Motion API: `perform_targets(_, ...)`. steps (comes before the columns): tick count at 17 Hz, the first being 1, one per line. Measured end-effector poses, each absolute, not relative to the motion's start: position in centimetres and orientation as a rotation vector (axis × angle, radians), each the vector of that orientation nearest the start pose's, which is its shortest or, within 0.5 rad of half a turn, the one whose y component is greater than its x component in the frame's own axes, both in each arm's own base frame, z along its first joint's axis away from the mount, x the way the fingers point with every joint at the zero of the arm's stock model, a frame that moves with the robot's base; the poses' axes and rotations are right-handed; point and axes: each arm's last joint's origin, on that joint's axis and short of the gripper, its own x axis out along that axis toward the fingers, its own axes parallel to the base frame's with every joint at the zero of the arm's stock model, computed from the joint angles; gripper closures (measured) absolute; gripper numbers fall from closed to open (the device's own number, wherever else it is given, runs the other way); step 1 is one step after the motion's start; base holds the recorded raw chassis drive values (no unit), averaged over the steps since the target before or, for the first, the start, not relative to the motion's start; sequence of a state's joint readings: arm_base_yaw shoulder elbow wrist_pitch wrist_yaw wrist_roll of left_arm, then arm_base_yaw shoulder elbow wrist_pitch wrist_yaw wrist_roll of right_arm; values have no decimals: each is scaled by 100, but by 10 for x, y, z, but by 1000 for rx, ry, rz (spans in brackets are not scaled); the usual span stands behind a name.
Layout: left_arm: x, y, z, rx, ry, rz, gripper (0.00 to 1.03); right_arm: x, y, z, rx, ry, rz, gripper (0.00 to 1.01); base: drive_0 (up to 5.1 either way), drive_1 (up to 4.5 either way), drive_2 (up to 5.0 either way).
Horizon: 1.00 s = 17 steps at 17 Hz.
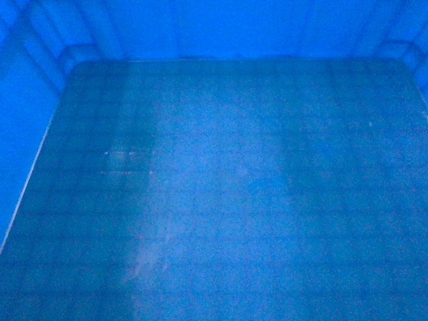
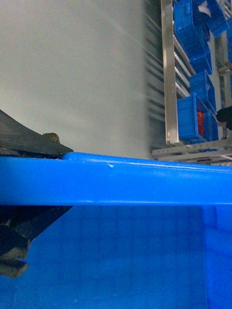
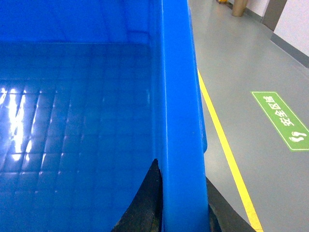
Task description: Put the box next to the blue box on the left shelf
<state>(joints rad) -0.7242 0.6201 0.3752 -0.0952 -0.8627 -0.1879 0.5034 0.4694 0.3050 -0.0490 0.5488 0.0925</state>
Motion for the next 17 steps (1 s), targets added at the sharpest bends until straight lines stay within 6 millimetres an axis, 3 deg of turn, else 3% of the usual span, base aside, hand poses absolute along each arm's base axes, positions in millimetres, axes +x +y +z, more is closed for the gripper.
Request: perform_targets(17, 119, -76, 227, 57, 225, 158, 88, 118, 48, 222, -15, 182, -54, 91, -1, 405, -406)
